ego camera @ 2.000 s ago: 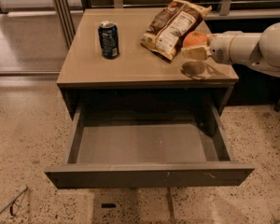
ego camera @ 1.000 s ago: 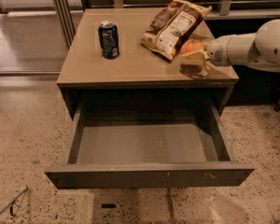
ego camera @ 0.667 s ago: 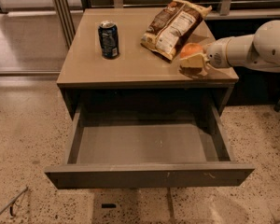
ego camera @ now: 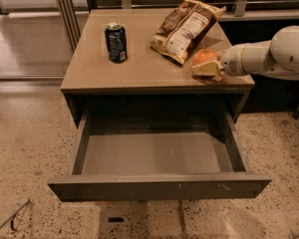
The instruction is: Pick orange from top drawer and place on counter
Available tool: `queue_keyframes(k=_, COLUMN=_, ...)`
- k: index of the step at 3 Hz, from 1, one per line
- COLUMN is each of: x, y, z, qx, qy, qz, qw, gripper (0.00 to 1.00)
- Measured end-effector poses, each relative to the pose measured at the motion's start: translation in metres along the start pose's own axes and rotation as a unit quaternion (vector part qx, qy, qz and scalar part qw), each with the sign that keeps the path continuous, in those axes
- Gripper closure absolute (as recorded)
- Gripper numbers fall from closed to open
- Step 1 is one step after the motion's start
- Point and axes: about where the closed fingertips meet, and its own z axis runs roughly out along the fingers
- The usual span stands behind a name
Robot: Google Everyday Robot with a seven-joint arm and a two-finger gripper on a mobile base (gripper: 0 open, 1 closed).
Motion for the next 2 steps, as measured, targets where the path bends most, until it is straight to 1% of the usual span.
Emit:
queue_keyframes(k=1, x=0.0000, y=0.0000, z=0.0000, qx=0.000, qy=0.000, qz=0.000, qw=1.0000, gripper=0.81)
queue_keyframes(k=2, x=0.0000, y=0.0000, z=0.0001, qx=0.000, qy=0.000, qz=0.000, qw=1.0000, gripper=0.42)
